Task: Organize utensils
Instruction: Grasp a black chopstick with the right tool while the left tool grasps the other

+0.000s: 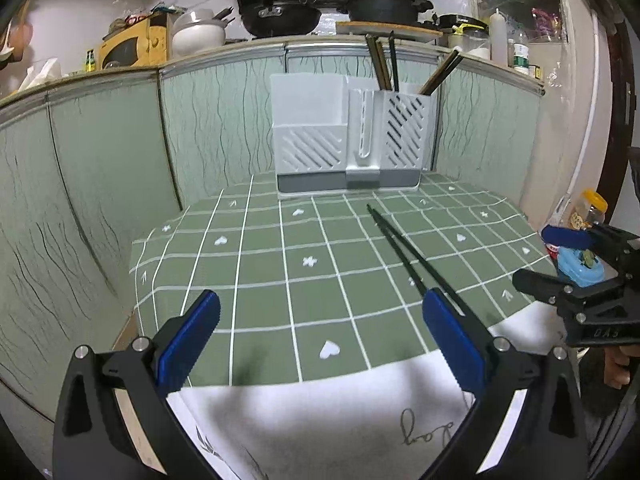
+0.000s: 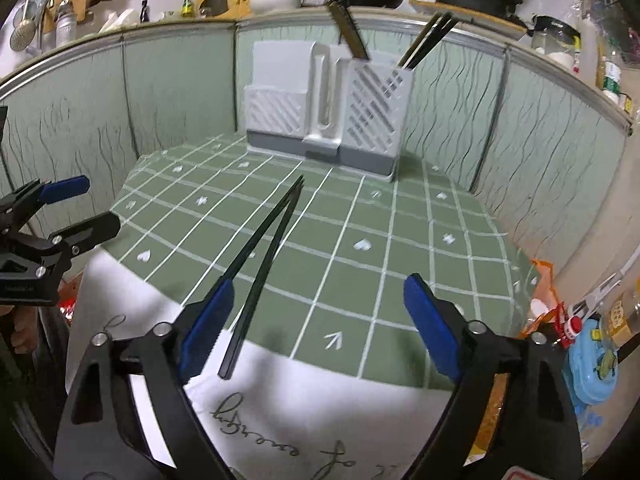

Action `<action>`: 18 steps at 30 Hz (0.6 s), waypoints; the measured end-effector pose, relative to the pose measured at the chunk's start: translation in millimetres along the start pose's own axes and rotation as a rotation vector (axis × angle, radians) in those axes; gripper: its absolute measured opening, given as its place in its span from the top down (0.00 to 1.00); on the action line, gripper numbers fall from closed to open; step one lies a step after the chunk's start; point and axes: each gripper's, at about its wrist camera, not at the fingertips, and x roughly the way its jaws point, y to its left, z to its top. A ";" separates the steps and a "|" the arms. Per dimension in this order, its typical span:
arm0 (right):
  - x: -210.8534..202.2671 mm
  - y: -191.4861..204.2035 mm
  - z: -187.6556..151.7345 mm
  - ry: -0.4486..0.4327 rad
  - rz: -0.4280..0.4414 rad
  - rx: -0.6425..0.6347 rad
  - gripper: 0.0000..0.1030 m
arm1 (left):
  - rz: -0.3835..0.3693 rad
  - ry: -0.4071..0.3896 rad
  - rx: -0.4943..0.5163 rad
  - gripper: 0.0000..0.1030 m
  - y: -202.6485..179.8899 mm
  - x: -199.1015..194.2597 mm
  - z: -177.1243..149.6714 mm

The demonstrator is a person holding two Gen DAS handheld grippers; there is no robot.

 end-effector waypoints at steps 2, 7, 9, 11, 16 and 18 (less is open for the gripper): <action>7.7 5.9 -5.0 0.023 0.019 -0.004 0.31 | 0.002 0.011 -0.009 0.05 2.1 1.7 -4.6; 24.0 18.9 -12.1 0.069 0.058 -0.004 0.45 | 0.001 0.031 -0.025 0.05 9.7 5.6 -14.8; 29.9 23.0 -13.8 0.087 0.078 0.002 0.54 | 0.004 0.041 -0.030 0.05 12.3 7.6 -17.4; 34.7 25.4 -14.1 0.098 0.086 0.004 0.58 | 0.002 0.048 -0.038 0.05 15.7 9.2 -19.8; 43.6 28.1 -15.4 0.116 0.097 0.034 0.72 | 0.008 0.047 -0.056 0.05 21.5 7.8 -21.1; 44.1 27.4 -15.2 0.121 0.106 0.052 0.81 | 0.013 0.037 -0.065 0.05 23.3 5.0 -20.1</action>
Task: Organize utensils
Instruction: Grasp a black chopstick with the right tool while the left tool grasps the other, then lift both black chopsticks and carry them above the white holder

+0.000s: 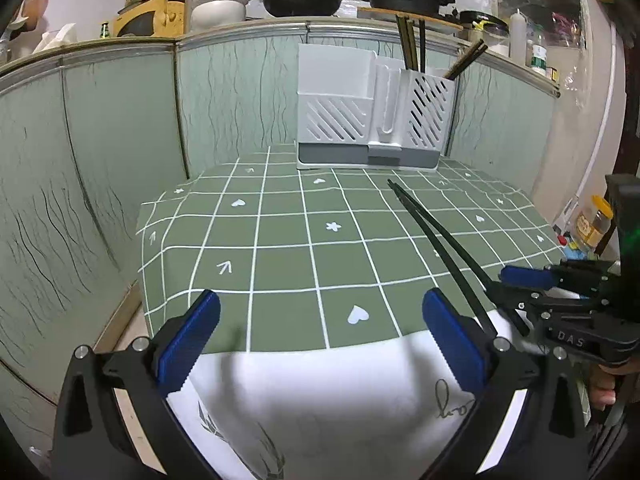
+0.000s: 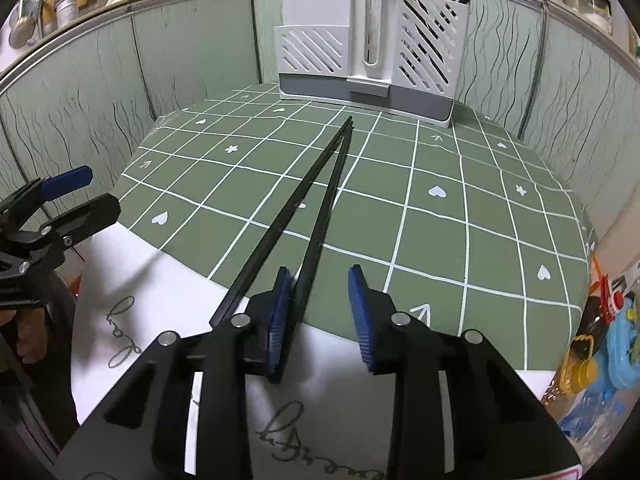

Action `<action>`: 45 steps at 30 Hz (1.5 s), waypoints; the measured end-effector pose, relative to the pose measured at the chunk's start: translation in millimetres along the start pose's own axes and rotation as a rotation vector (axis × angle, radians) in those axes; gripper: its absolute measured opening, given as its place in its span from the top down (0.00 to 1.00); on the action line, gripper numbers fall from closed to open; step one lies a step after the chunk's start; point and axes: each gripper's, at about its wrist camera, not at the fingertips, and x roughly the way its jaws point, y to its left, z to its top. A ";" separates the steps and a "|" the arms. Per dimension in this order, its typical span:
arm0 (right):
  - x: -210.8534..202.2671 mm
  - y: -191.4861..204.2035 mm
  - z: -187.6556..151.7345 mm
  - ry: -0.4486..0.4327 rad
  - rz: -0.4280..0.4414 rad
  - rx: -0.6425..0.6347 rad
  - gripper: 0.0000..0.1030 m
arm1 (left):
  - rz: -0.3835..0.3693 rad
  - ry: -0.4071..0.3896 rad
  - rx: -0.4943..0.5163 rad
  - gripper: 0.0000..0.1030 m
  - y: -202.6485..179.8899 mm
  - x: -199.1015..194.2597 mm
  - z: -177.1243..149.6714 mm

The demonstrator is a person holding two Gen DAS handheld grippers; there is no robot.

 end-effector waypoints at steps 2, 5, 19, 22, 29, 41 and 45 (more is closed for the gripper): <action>0.8 1.3 -1.6 0.001 0.002 0.009 0.87 | -0.005 0.000 -0.010 0.05 1.5 -0.2 0.6; 1.3 -1.9 -1.9 -0.004 0.011 0.032 0.91 | -0.011 0.002 -0.012 0.05 0.4 0.2 0.9; -8.0 -24.0 -5.2 0.004 -0.030 0.114 0.94 | -0.074 0.033 0.027 0.05 -35.7 7.5 1.8; -13.3 -32.2 -7.8 0.002 -0.043 0.119 0.94 | -0.091 0.039 0.041 0.05 -49.3 12.3 3.8; -30.3 -53.9 -10.7 -0.018 -0.073 0.133 0.94 | -0.125 0.089 0.048 0.10 -81.2 35.5 7.7; -44.7 -68.7 -14.6 -0.031 -0.071 0.149 0.94 | -0.147 0.169 0.070 0.79 -108.3 64.7 8.4; -44.2 -68.6 -15.3 -0.031 -0.070 0.151 0.94 | -0.136 0.179 0.056 0.94 -103.2 66.0 7.7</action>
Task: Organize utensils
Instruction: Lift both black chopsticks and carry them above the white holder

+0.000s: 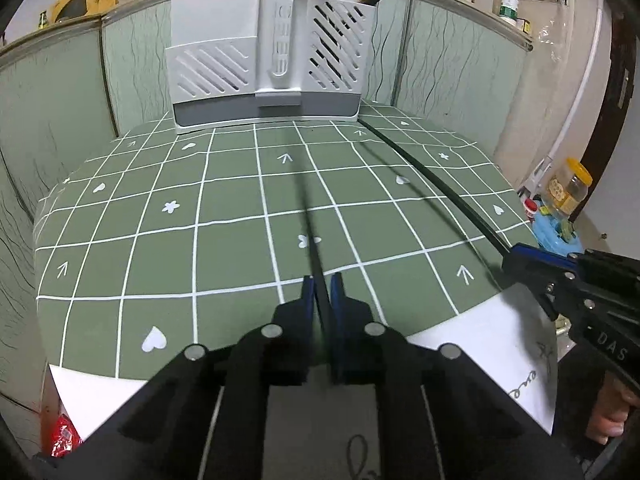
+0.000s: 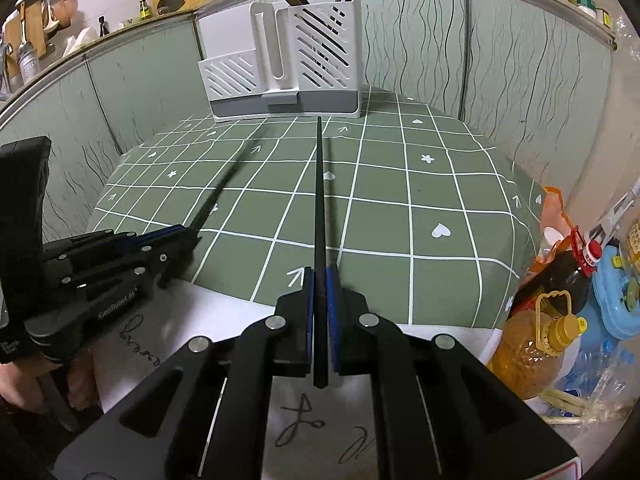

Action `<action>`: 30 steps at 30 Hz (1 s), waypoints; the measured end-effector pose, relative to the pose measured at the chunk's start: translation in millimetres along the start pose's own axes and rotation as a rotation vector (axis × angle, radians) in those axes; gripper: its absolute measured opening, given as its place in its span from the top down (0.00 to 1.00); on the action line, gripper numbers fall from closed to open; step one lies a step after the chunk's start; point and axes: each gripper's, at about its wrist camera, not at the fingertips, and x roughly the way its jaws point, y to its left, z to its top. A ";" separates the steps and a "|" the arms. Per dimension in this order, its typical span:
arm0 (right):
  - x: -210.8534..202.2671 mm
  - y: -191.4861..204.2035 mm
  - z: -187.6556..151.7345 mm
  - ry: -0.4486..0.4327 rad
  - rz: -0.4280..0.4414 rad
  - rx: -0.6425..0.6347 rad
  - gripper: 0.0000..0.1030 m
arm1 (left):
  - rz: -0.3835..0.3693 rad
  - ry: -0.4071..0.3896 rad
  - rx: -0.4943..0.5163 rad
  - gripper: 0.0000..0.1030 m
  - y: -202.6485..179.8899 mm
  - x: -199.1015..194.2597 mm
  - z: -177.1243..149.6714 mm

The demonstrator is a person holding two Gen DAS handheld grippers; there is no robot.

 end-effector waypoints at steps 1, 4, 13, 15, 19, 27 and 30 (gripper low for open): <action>0.8 0.2 -0.1 0.002 0.001 0.002 0.94 | -0.005 0.002 -0.002 0.94 1.6 -0.3 0.1; 3.3 3.1 -1.4 0.008 0.001 0.001 0.94 | 0.008 -0.001 -0.008 0.94 6.9 -1.1 -0.6; 0.1 12.2 1.0 0.010 0.017 -0.013 0.94 | 0.025 -0.056 0.000 0.94 20.1 -26.6 -2.5; -4.4 13.6 4.4 0.000 0.021 -0.016 0.94 | 0.024 -0.076 0.008 0.94 22.7 -35.1 -0.6; -15.6 14.9 14.1 -0.029 0.019 -0.017 0.94 | 0.019 -0.101 -0.002 0.94 28.0 -49.6 5.0; -49.0 17.2 43.2 -0.130 0.008 -0.014 0.94 | -0.002 -0.170 -0.016 0.94 37.6 -83.5 28.5; -60.5 17.7 56.0 -0.166 0.008 -0.017 0.94 | -0.008 -0.206 -0.026 0.94 40.7 -98.2 40.8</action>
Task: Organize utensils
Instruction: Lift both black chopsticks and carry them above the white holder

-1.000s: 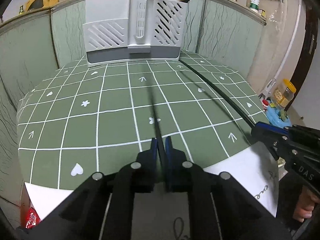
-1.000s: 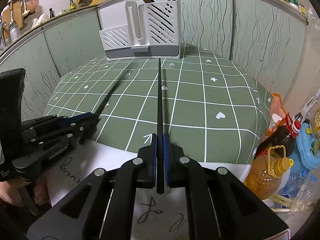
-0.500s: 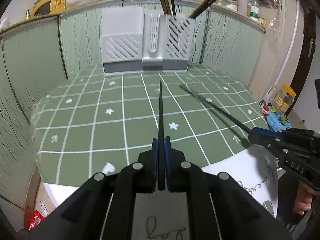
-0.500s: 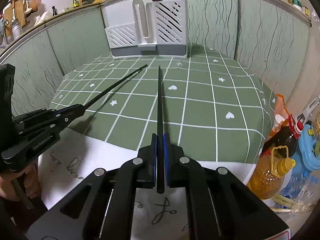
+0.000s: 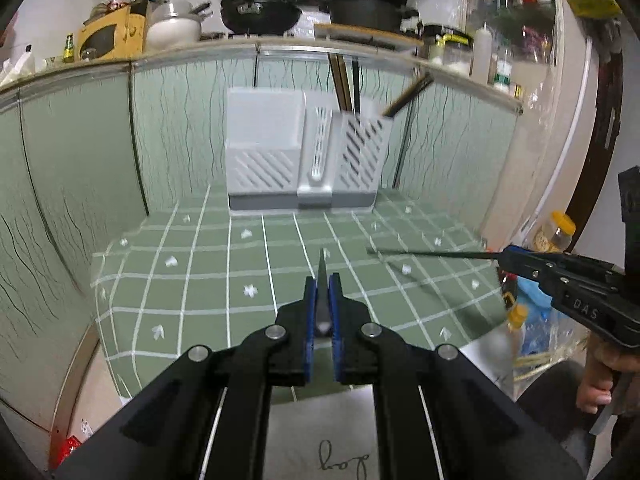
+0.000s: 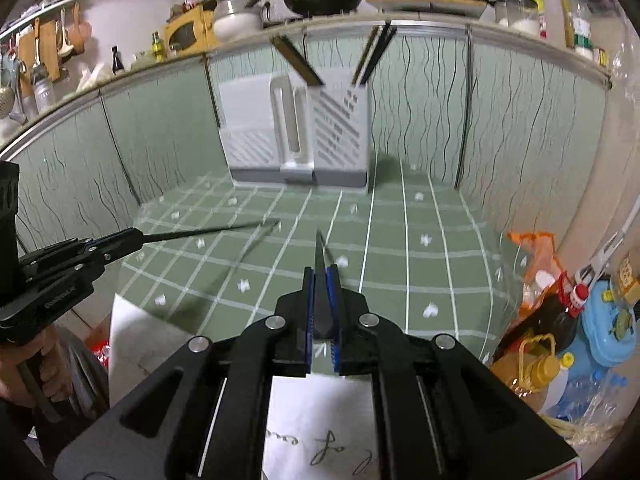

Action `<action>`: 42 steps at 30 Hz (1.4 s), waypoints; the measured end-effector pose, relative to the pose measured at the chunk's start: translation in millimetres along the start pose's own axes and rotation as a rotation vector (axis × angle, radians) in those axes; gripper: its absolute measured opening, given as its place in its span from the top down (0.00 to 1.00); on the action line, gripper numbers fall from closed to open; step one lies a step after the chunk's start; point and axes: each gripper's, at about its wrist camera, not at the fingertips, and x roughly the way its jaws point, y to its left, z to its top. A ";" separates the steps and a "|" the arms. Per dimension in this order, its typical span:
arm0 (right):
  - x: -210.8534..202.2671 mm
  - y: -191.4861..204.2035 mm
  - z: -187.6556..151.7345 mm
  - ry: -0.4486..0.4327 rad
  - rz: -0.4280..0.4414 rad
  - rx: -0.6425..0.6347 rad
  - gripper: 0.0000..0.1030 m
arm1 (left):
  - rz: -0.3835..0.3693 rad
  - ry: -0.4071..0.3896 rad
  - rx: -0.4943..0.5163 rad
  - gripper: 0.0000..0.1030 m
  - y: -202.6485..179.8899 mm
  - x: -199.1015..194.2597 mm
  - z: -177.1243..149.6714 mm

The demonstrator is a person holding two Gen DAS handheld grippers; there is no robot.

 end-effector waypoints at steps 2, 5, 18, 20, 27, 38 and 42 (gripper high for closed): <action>-4.1 -0.2 7.7 -0.015 0.001 0.000 0.94 | 0.000 -0.020 -0.003 0.94 1.0 -7.4 7.6; -12.0 1.8 20.5 -0.040 0.000 -0.004 0.94 | 0.000 -0.049 0.008 0.94 0.7 -18.6 18.8; -35.3 13.2 49.4 -0.100 0.017 -0.021 0.94 | -0.025 -0.123 0.009 0.94 -0.1 -54.8 48.2; -38.2 15.1 52.1 -0.104 0.019 -0.025 0.94 | -0.029 -0.123 0.013 0.94 -0.9 -57.4 51.8; -48.7 21.4 62.1 -0.116 0.016 -0.047 0.94 | -0.027 -0.120 0.020 0.94 -1.9 -55.6 61.9; -61.3 13.0 88.9 -0.131 -0.009 -0.064 0.94 | -0.010 -0.114 0.030 0.94 -1.5 -47.9 88.7; -61.8 9.2 98.0 -0.131 -0.014 -0.067 0.94 | -0.007 -0.117 0.049 0.94 -6.8 -47.3 100.7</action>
